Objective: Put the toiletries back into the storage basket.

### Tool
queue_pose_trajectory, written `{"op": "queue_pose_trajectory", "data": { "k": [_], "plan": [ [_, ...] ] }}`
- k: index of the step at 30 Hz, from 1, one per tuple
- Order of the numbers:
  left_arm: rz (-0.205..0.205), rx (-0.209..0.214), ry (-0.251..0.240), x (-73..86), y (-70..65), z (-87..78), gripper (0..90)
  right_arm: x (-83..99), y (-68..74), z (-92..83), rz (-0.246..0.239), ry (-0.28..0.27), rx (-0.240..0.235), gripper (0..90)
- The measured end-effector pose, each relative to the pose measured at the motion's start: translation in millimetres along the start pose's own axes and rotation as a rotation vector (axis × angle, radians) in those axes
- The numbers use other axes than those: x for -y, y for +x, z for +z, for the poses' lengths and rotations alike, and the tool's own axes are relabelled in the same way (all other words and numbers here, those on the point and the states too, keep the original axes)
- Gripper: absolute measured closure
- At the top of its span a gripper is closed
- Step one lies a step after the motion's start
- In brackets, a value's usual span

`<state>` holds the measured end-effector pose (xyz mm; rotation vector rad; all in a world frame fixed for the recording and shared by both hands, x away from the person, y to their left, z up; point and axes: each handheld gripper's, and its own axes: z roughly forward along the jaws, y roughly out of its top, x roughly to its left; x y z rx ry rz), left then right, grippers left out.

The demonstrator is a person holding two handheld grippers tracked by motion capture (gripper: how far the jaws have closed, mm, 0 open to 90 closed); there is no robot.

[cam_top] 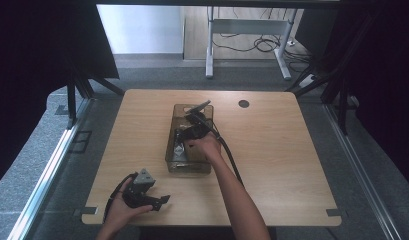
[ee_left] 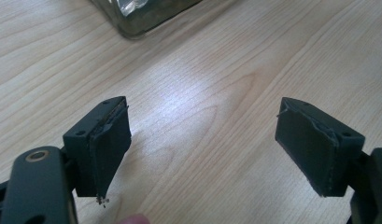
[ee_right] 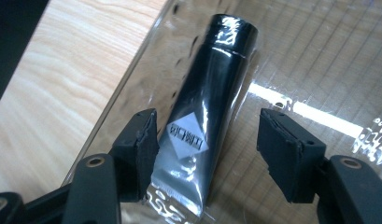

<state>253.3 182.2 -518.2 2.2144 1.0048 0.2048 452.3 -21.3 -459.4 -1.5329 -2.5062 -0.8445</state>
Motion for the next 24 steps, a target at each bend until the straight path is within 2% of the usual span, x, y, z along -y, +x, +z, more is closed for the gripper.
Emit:
{"op": "queue_pose_trajectory", "data": {
  "k": [1,2,5,6,7,10,15,17,19,20,21,24],
  "plan": [
    [0.000,0.000,0.000,0.0,0.0,0.0,18.4,0.0,0.0,0.0,0.000,0.000,0.000,39.8],
    [0.000,-0.002,-0.001,-0.1,0.1,-0.8,18.4,3.8,0.3,-6.4,-0.034,-0.008,-0.006,40.6],
    [-0.004,-0.008,-0.004,0.1,1.0,-1.6,18.4,9.1,-0.5,-15.6,-0.093,-0.025,0.010,42.0],
    [-0.004,-0.008,-0.004,0.1,1.0,-1.6,18.4,9.1,-0.5,-15.6,-0.093,-0.025,0.010,42.0],
    [-0.006,-0.014,-0.003,0.4,2.2,-2.2,18.4,14.4,-2.7,-22.7,-0.123,-0.034,0.004,42.5],
    [-0.009,-0.017,-0.007,0.9,3.5,-2.5,18.4,21.3,-6.0,-31.5,-0.149,-0.049,-0.008,42.8],
    [-0.012,-0.024,-0.008,1.2,4.1,-3.3,18.4,34.3,-10.3,-47.3,-0.222,-0.073,0.010,43.0],
    [-0.013,-0.025,-0.009,1.2,4.2,-3.4,18.4,37.6,-11.0,-50.3,-0.234,-0.082,0.008,43.0],
    [-0.014,-0.028,-0.012,1.2,4.3,-3.9,18.4,51.4,-13.8,-60.8,-0.264,-0.112,0.017,42.9],
    [-0.014,-0.028,-0.012,1.2,4.3,-3.9,18.4,51.4,-13.8,-60.8,-0.264,-0.112,0.017,42.9],
    [-0.014,-0.028,-0.015,1.1,3.9,-4.0,18.4,63.6,-16.9,-67.4,-0.266,-0.142,0.015,42.9],
    [-0.007,-0.030,-0.014,0.3,2.5,-3.6,18.4,82.6,-24.3,-74.7,-0.281,-0.172,0.017,43.0]
  ]
}}
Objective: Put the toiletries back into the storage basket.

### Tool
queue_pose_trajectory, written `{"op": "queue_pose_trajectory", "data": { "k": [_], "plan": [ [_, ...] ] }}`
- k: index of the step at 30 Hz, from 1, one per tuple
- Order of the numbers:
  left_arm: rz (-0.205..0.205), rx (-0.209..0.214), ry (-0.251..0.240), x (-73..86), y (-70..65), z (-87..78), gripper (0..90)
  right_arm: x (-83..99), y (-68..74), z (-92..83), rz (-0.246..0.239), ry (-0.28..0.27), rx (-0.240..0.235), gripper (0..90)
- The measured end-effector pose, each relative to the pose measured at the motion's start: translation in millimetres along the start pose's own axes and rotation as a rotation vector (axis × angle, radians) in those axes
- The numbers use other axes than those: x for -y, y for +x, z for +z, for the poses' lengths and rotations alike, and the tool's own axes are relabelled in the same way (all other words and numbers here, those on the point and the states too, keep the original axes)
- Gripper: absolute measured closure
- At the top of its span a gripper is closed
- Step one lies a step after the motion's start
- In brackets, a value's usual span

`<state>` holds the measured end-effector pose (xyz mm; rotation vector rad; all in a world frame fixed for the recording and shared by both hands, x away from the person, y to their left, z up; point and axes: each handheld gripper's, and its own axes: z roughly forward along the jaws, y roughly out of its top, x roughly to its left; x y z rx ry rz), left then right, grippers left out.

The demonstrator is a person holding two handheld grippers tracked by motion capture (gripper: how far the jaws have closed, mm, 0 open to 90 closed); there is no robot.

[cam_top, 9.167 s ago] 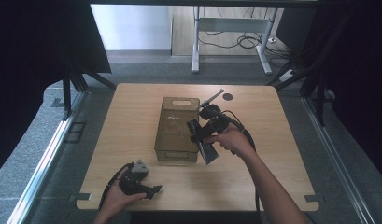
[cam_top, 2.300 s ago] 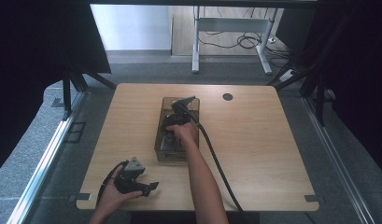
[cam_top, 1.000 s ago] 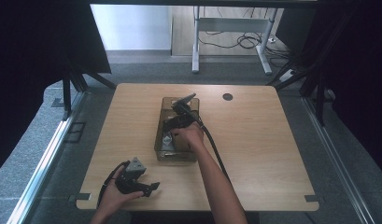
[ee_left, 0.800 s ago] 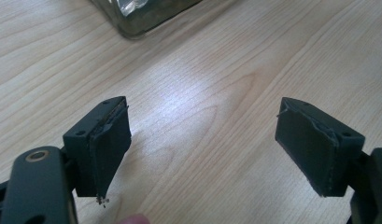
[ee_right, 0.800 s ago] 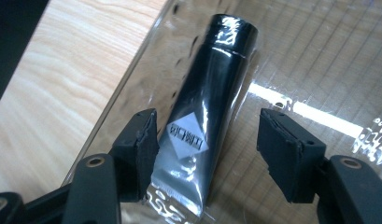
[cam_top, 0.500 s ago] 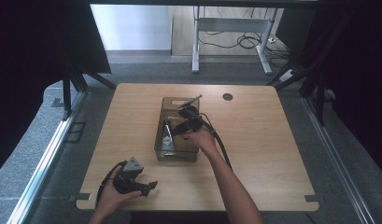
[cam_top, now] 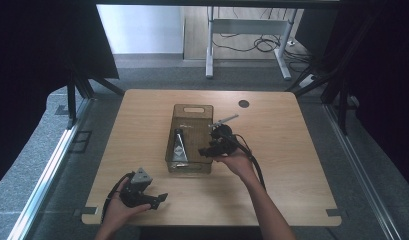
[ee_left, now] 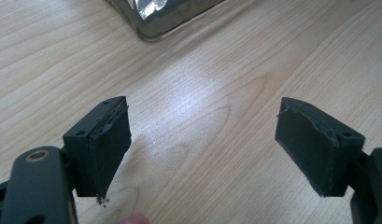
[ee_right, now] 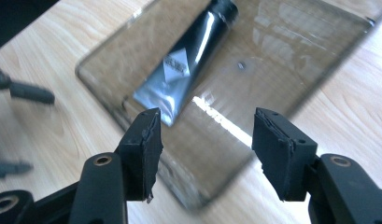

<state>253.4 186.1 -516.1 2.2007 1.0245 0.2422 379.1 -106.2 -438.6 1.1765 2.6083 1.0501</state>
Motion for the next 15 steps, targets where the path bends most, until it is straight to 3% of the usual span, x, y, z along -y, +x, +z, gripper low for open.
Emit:
{"op": "queue_pose_trajectory", "data": {
  "k": [8,9,10,15],
  "plan": [
    [0.007,-0.001,0.015,-0.4,-2.7,4.6,18.4,50.2,-14.5,-27.8,0.021,-0.069,0.039,42.2],
    [0.007,-0.001,0.015,-0.4,-2.7,4.6,18.4,50.2,-14.5,-27.8,0.021,-0.069,0.039,42.2],
    [0.007,-0.001,0.015,-0.3,-2.5,4.8,18.4,62.8,-21.3,-33.8,0.037,-0.093,0.035,42.2],
    [0.004,-0.011,0.015,-0.4,-1.6,4.6,18.4,89.0,-34.2,-43.8,0.064,-0.115,0.047,42.2]
  ]
}}
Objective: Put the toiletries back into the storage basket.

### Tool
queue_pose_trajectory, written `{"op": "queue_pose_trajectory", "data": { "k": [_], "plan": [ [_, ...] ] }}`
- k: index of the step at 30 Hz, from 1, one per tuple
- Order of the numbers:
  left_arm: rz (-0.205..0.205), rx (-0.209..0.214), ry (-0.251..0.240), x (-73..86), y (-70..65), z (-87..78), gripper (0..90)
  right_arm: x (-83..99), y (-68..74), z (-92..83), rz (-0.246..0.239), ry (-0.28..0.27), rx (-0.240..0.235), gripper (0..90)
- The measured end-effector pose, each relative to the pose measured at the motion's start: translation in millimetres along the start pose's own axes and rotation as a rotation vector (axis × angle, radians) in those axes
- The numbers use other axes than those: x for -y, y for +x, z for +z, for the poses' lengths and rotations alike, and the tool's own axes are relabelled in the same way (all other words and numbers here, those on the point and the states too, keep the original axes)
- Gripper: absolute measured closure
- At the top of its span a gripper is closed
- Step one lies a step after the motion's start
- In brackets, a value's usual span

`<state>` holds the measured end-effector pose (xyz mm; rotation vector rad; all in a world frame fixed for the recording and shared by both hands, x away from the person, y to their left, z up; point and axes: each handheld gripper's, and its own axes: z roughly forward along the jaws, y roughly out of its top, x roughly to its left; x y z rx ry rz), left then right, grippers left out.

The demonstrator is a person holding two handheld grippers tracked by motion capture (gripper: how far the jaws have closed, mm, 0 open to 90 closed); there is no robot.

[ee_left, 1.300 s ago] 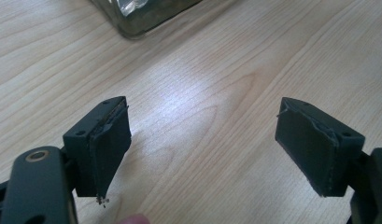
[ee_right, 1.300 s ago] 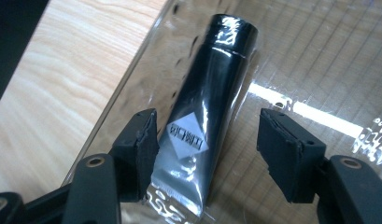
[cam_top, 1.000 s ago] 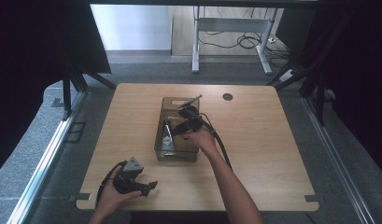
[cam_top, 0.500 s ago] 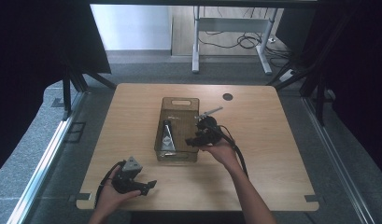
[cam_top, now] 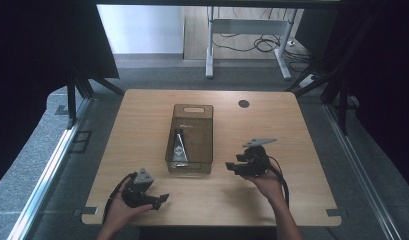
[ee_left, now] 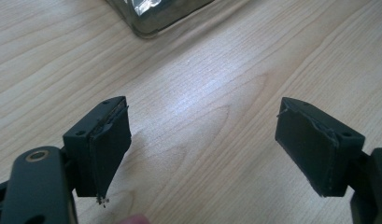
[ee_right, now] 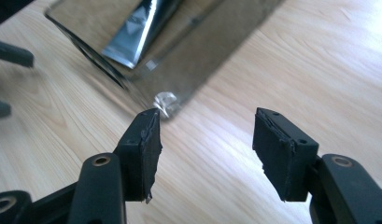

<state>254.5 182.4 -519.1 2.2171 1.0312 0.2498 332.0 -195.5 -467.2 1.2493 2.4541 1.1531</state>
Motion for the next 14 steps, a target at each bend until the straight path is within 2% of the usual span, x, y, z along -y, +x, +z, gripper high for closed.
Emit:
{"op": "queue_pose_trajectory", "data": {
  "k": [2,3,6,9,13,14],
  "plan": [
    [-0.001,-0.002,0.000,-0.2,-0.2,0.1,18.4,5.3,-3.5,-1.9,0.008,-0.002,0.004,42.2],
    [-0.002,-0.003,0.001,-0.6,-1.3,0.8,18.4,15.4,-11.2,-4.7,0.029,-0.015,0.005,42.8],
    [0.002,0.001,0.003,-1.0,-3.0,1.6,18.4,18.9,-14.8,-5.6,0.035,0.003,0.016,42.3],
    [0.010,0.008,0.003,-1.3,-4.7,2.1,18.4,22.9,-19.4,-8.9,0.057,-0.024,0.012,40.4],
    [0.005,0.007,0.000,-0.6,-3.5,0.9,18.4,28.6,-23.2,-5.6,0.080,-0.019,0.022,36.8],
    [0.006,0.008,-0.003,-0.3,-2.4,0.1,18.4,32.1,-24.7,-3.6,0.085,-0.017,0.040,36.4]
  ]
}}
